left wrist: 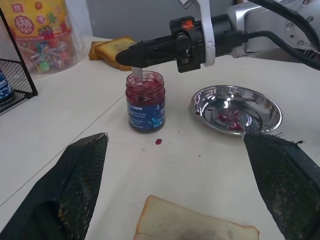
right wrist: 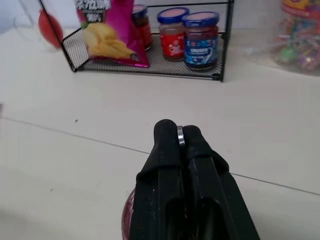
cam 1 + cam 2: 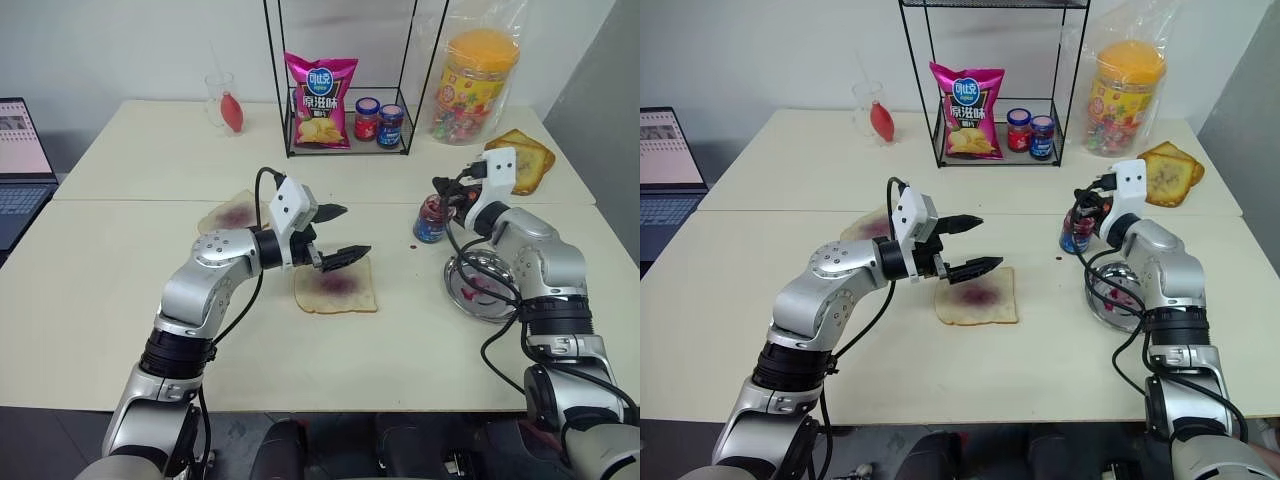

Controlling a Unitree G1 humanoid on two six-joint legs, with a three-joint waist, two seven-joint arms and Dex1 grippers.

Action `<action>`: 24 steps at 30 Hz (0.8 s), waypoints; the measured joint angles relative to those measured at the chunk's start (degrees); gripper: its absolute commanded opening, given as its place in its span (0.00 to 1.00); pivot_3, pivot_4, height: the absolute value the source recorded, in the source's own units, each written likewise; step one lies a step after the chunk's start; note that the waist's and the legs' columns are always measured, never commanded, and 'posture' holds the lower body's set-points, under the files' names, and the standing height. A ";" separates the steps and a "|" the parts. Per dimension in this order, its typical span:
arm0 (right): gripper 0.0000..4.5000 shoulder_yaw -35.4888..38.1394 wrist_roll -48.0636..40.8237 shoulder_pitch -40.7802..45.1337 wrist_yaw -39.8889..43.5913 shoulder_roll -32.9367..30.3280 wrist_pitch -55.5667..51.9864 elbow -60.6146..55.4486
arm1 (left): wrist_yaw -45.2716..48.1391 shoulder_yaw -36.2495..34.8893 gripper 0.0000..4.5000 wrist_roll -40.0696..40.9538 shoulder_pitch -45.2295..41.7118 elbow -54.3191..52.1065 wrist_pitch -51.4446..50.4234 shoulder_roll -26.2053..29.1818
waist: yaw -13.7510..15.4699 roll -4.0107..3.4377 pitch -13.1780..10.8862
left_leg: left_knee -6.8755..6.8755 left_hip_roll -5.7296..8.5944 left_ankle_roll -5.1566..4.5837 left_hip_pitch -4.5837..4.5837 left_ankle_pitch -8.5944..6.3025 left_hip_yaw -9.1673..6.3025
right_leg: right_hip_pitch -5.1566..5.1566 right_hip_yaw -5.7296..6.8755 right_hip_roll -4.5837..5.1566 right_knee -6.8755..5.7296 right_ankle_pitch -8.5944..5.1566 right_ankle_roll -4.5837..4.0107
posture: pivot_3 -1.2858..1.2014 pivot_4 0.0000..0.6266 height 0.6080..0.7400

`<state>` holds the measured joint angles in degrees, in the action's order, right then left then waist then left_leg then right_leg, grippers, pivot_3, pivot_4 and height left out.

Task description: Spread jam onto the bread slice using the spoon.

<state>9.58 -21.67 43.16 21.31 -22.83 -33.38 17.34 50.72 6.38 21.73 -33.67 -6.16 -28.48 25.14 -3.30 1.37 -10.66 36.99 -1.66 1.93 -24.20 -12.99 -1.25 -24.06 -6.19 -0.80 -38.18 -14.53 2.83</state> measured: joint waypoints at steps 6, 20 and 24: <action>0.01 7.36 -5.33 1.26 -4.61 2.15 -6.55 0.44 | -0.04 0.04 1.00 -0.22 -0.03 0.24 0.36 -0.18 | -0.02 0.00 0.00 | -0.02 -0.01 0.00 -0.01 0.00 -0.08 | 0.00 0.10 0.00 -0.04 0.00 -0.01 | 0.52 0.24 1.00; 0.01 14.89 -11.89 3.66 -12.06 3.20 -14.67 -0.61 | 0.71 0.73 1.00 -0.81 -0.79 2.53 2.33 -0.68 | -0.02 -0.01 0.00 | -0.02 -0.01 0.00 -0.03 0.00 -0.10 | 0.00 0.14 0.00 -0.05 0.01 -0.01 | 0.52 0.24 1.00; 0.01 17.85 -14.22 4.09 -14.25 3.47 -15.66 -1.06 | 1.19 0.88 1.00 -0.85 -1.12 3.03 2.74 -0.80 | -0.02 -0.01 0.00 | -0.02 -0.01 0.00 -0.03 0.00 -0.10 | 0.00 0.14 0.00 -0.06 0.01 -0.01 | 0.52 0.24 1.00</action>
<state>27.43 -35.89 47.25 7.06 -19.35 -49.04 16.27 51.91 7.26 20.88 -34.79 -3.13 -25.74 24.34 -3.32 1.36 -10.65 36.97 -1.67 1.93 -24.23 -12.99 -1.35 -24.07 -6.05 -0.80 -38.24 -14.53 2.82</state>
